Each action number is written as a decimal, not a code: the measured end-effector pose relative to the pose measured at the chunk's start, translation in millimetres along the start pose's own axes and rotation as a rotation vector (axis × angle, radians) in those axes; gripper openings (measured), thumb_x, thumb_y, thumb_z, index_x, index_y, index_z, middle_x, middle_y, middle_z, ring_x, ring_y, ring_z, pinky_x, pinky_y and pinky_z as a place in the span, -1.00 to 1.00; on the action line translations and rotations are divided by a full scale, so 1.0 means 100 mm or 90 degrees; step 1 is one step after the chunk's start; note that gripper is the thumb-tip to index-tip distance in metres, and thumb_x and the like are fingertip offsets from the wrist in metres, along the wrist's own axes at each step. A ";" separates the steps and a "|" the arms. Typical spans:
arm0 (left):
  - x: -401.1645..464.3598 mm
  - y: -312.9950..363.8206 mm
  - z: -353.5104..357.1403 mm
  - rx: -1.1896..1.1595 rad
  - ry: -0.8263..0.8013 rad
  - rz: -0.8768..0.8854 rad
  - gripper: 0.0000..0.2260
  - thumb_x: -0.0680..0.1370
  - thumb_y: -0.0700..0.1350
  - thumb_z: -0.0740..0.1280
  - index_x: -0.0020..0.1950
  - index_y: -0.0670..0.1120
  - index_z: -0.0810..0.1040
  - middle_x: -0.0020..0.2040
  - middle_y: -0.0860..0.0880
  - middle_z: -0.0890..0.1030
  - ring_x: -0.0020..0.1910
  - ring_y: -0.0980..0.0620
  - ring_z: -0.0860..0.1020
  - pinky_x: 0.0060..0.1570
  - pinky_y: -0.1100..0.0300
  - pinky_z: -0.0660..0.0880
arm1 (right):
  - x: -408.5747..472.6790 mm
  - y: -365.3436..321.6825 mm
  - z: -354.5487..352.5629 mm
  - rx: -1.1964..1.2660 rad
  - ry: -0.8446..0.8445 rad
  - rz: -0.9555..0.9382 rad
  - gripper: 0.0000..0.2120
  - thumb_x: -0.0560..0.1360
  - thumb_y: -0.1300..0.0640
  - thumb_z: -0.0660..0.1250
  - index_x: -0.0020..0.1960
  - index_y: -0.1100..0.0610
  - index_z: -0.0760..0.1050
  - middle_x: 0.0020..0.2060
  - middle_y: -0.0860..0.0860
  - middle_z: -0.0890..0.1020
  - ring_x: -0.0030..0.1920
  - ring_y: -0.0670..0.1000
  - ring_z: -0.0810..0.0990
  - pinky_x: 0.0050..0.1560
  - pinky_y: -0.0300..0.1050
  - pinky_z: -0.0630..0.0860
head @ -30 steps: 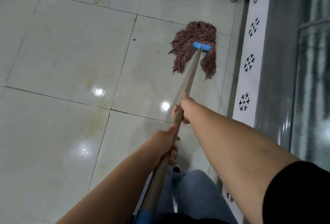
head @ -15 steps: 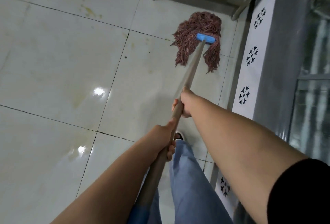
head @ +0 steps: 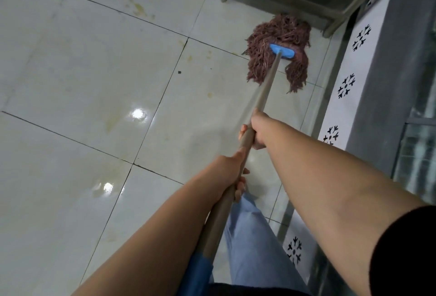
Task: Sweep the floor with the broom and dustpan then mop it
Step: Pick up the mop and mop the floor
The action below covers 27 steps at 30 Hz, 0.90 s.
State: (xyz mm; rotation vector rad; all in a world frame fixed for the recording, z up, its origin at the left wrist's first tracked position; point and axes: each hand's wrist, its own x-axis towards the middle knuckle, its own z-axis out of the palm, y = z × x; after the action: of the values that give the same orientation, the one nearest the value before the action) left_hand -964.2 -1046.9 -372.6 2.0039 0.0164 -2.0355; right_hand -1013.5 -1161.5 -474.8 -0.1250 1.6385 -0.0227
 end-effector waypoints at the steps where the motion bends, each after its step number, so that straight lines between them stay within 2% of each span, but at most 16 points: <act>1: -0.05 -0.13 -0.07 -0.003 0.004 -0.001 -0.47 0.52 0.28 0.15 -0.25 -0.20 0.43 -0.51 -0.06 0.37 -0.66 0.10 0.28 -0.60 0.39 0.25 | -0.04 0.14 0.05 -0.005 -0.002 0.000 -0.60 0.59 -0.15 0.08 -0.25 0.13 0.24 -0.79 0.02 0.29 -0.82 -0.08 0.27 -0.60 -0.28 0.46; 6: -0.35 -0.90 -0.57 -0.017 0.011 0.016 -0.49 0.52 0.28 0.13 -0.22 -0.18 0.42 -0.50 -0.05 0.36 -0.64 0.10 0.28 -0.57 0.38 0.26 | -0.27 0.97 0.47 -0.064 -0.031 0.001 -0.65 0.60 -0.04 0.00 -0.27 0.13 0.24 -0.79 0.02 0.29 -0.82 -0.08 0.26 -0.61 -0.28 0.45; 10: -0.60 -1.56 -1.03 -0.029 0.034 -0.007 -0.48 0.52 0.29 0.11 -0.20 -0.18 0.41 -0.49 -0.05 0.34 -0.70 0.12 0.27 -0.59 0.43 0.25 | -0.42 1.73 0.89 -0.080 -0.052 0.011 -0.66 0.60 -0.02 0.00 -0.27 0.14 0.25 -0.64 0.04 0.34 -0.81 -0.08 0.24 -0.63 -0.32 0.41; 12: -0.72 -1.91 -1.26 -0.033 0.053 -0.020 -0.51 0.54 0.26 0.10 -0.20 -0.18 0.42 -0.49 -0.05 0.35 -0.69 0.12 0.28 -0.56 0.41 0.26 | -0.46 2.11 1.11 -0.089 -0.064 0.021 -0.66 0.59 -0.02 0.00 -0.28 0.13 0.25 -0.57 0.03 0.34 -0.82 -0.08 0.23 -0.64 -0.33 0.40; 14: -0.81 -2.25 -1.48 -0.043 0.072 -0.023 -0.54 0.56 0.22 0.11 -0.19 -0.18 0.44 -0.52 -0.04 0.36 -0.68 0.11 0.29 -0.56 0.39 0.27 | -0.51 2.48 1.31 -0.104 -0.072 0.030 -0.66 0.59 -0.03 0.00 -0.27 0.13 0.25 -0.58 0.04 0.34 -0.82 -0.08 0.23 -0.63 -0.33 0.40; 17: -0.94 -2.68 -1.76 -0.069 0.086 -0.036 -0.55 0.56 0.19 0.11 -0.16 -0.20 0.46 -0.55 -0.04 0.37 -0.68 0.10 0.30 -0.58 0.38 0.29 | -0.60 2.92 1.57 -0.123 -0.089 0.046 -0.62 0.60 -0.11 0.01 -0.26 0.14 0.24 -0.53 0.04 0.34 -0.82 -0.08 0.25 -0.64 -0.31 0.40; 19: -1.01 -2.90 -1.91 -0.088 0.094 -0.045 -0.54 0.55 0.20 0.13 -0.14 -0.20 0.47 -0.55 -0.04 0.38 -0.68 0.09 0.31 -0.58 0.37 0.29 | -0.66 3.15 1.73 -0.130 -0.103 0.057 -0.59 0.59 -0.14 0.03 -0.26 0.15 0.23 -0.56 0.06 0.34 -0.82 -0.08 0.26 -0.64 -0.29 0.42; 22: -1.07 -3.07 -2.06 -0.118 0.108 -0.050 -0.50 0.49 0.27 0.16 -0.11 -0.20 0.47 -0.56 -0.02 0.38 -0.66 0.09 0.30 -0.58 0.37 0.28 | -0.73 3.36 1.89 -0.140 -0.117 0.060 -0.57 0.58 -0.18 0.07 -0.25 0.15 0.23 -0.48 0.06 0.33 -0.82 -0.07 0.26 -0.65 -0.28 0.42; 27: -1.00 -3.06 -2.01 -0.110 0.121 -0.046 -0.50 0.53 0.26 0.11 -0.15 -0.20 0.45 -0.50 -0.07 0.36 -0.68 0.07 0.29 -0.54 0.36 0.27 | -0.69 3.38 1.92 -0.162 -0.098 0.040 -0.61 0.59 -0.14 0.06 -0.25 0.14 0.24 -0.50 0.05 0.35 -0.82 -0.08 0.25 -0.65 -0.29 0.42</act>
State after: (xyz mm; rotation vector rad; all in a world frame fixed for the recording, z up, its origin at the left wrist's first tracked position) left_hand -831.9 -692.7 -339.4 2.1041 0.2984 -1.8082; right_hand -840.5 -806.9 -450.6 -0.2644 1.4856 0.2387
